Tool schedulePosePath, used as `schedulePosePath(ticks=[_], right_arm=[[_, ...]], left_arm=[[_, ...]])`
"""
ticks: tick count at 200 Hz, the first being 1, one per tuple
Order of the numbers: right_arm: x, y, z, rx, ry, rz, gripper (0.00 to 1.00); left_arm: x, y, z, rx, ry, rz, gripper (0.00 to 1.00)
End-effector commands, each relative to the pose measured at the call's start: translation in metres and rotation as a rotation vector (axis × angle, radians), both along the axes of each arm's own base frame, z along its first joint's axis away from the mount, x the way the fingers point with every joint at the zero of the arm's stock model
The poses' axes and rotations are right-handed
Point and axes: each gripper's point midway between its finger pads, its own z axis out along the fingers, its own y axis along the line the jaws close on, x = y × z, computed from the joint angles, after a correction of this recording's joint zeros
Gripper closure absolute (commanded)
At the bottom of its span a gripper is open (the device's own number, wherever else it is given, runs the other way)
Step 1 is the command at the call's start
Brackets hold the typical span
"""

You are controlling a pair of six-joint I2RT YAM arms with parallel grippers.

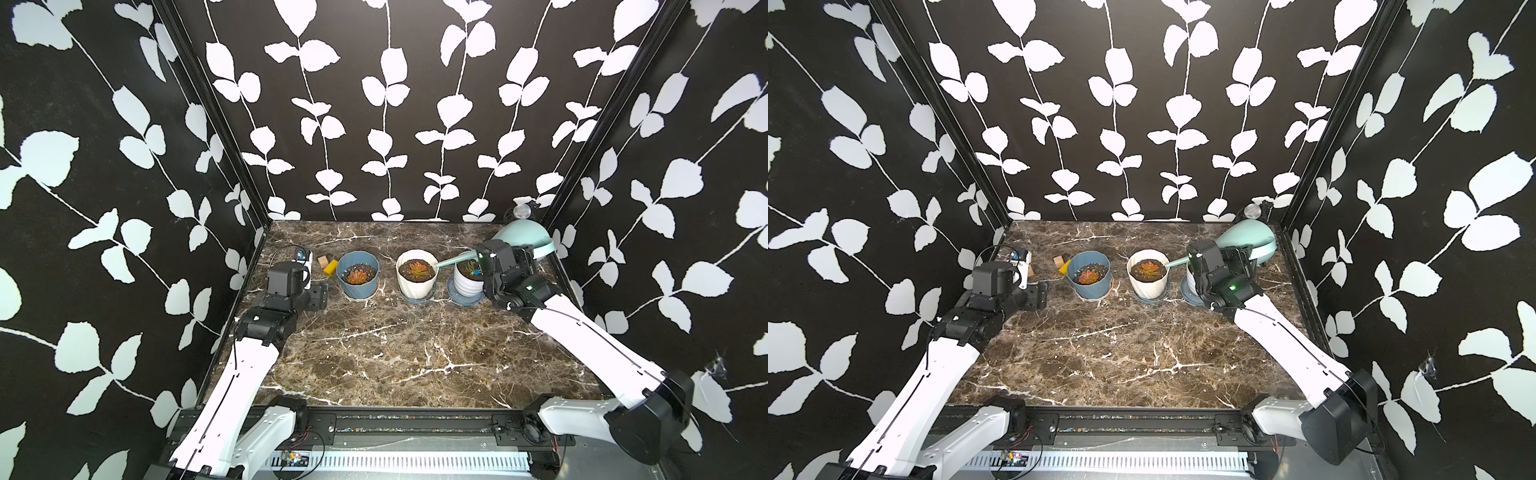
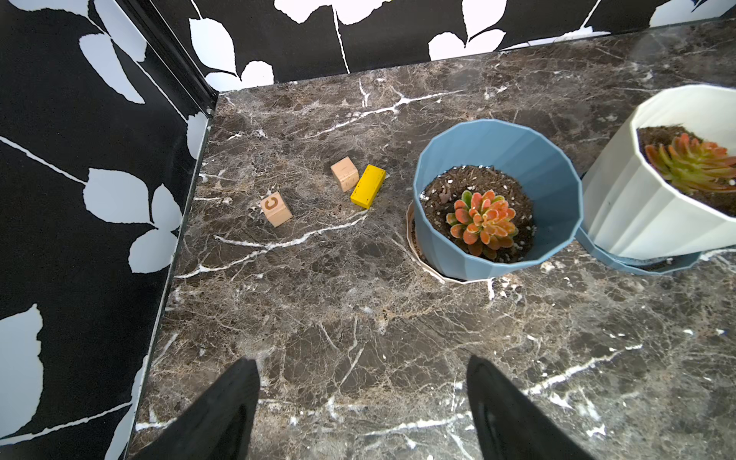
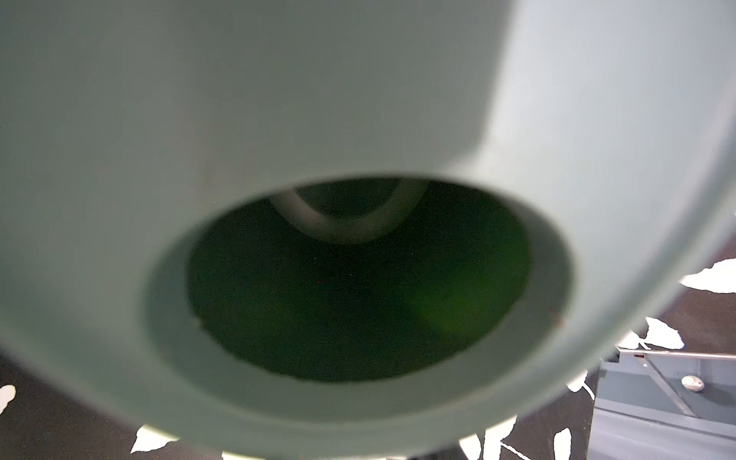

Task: Water the succulent around the soil edge
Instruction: Water the soil of the potted plant with water.

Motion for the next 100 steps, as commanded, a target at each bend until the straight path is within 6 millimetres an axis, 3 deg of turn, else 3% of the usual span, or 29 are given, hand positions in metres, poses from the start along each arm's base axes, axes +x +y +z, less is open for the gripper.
schedulePosePath(ticks=[1,100], right_arm=[[0.006,0.0,0.016,0.025,-0.083,-0.023,1.0],[0.023,0.005,0.021,0.048,-0.11,-0.02,1.0]], left_arm=[[-0.005,0.001,-0.001,0.01,0.004,-0.005,0.17],[-0.005,0.001,-0.001,0.011,0.005,-0.007,0.17]])
